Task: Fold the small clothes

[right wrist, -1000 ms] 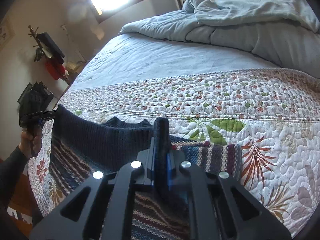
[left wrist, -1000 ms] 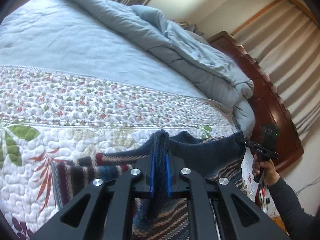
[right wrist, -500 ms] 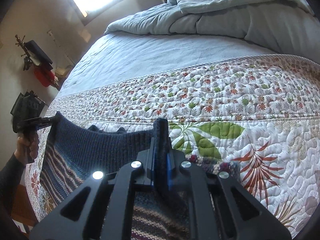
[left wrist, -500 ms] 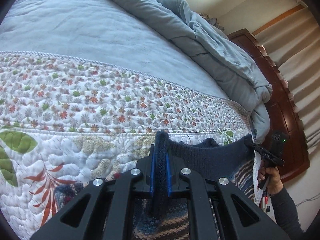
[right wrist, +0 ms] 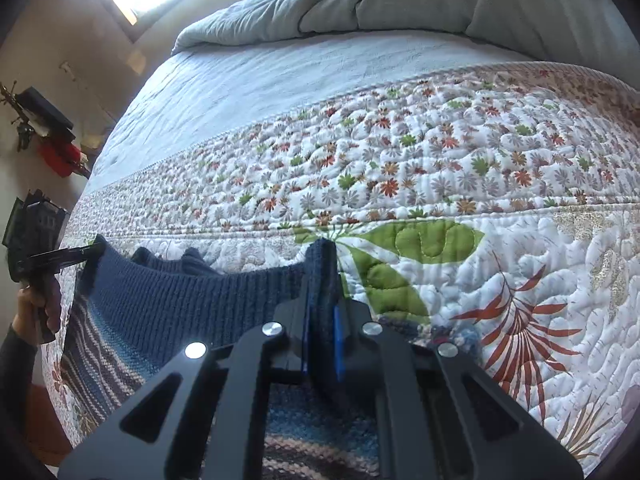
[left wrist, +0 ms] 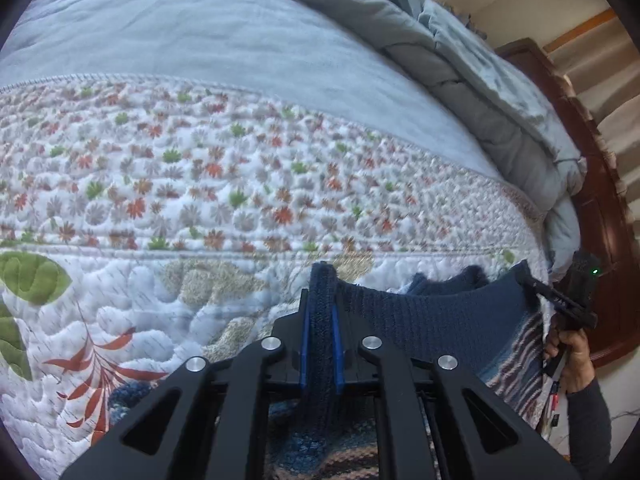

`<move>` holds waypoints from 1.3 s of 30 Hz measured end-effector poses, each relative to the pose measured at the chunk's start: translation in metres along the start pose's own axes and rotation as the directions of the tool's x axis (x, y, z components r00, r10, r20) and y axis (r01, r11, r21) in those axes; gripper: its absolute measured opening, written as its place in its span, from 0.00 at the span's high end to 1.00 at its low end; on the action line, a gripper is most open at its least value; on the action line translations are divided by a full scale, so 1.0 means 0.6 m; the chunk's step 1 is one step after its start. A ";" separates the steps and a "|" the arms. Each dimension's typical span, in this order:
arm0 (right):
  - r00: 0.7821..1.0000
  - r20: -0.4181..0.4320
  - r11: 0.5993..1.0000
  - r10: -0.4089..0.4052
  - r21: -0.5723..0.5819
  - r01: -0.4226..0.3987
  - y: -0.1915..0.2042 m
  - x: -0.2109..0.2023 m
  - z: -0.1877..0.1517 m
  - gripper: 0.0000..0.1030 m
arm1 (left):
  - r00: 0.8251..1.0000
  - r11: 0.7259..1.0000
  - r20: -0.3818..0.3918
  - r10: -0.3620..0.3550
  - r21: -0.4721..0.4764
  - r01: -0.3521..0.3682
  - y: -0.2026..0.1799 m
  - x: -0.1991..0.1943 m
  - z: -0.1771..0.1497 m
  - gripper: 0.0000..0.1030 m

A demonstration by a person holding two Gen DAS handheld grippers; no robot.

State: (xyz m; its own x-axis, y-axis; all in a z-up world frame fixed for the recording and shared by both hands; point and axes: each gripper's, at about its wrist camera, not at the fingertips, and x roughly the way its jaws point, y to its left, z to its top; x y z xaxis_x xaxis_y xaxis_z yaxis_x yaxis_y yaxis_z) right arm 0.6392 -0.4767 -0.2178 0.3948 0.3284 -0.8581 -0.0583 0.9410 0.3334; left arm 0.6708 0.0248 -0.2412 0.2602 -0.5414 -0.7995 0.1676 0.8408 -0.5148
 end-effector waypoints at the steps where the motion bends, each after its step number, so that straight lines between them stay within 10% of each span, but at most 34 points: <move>1: 1.000 0.003 1.000 0.000 0.001 0.000 -0.002 -0.003 0.001 0.93 | 1.000 1.000 0.005 0.001 0.000 -0.001 -0.002 -0.004 0.003 0.91; 10: 0.999 -0.037 0.999 -0.032 0.027 0.033 -0.007 0.017 -0.008 0.82 | 0.997 0.997 -0.034 0.066 -0.035 -0.067 0.016 0.019 -0.025 0.79; 13: 0.999 0.012 0.998 -0.044 0.038 0.043 -0.003 -0.010 -0.009 0.59 | 0.995 0.993 0.018 0.101 -0.067 -0.100 0.011 -0.017 -0.023 0.34; 16: 0.995 0.086 0.999 -0.044 0.016 0.042 0.008 -0.061 -0.014 0.59 | 0.979 0.991 0.154 0.134 0.008 -0.137 -0.032 -0.087 -0.037 0.33; 22: 0.993 0.098 0.997 0.073 -0.045 -0.068 0.045 -0.109 -0.076 0.65 | 0.979 0.980 0.093 -0.181 0.104 0.172 -0.097 -0.121 -0.127 0.31; 27: 0.998 0.011 0.996 0.056 0.063 -0.056 -0.004 -0.053 -0.122 0.72 | 0.995 0.994 -0.060 -0.076 0.075 0.081 -0.059 -0.034 -0.179 0.42; 30: 0.999 -0.004 0.995 0.053 0.084 -0.053 -0.024 -0.046 -0.126 0.86 | 0.996 0.995 -0.050 -0.079 0.054 0.082 -0.043 -0.034 -0.182 0.47; 39: 0.987 0.137 0.990 0.085 0.100 -0.099 -0.035 -0.215 -0.214 0.73 | 0.986 0.984 0.041 -0.162 0.079 0.158 -0.076 -0.144 -0.233 0.31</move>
State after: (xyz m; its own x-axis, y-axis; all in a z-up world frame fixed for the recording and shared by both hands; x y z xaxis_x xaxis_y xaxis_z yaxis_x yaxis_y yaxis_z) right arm 0.4716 -0.5287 -0.1642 0.5104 0.3925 -0.7652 -0.0047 0.8910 0.4539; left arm 0.5077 0.0331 -0.1921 0.2683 -0.6697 -0.6924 0.2810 0.7419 -0.6087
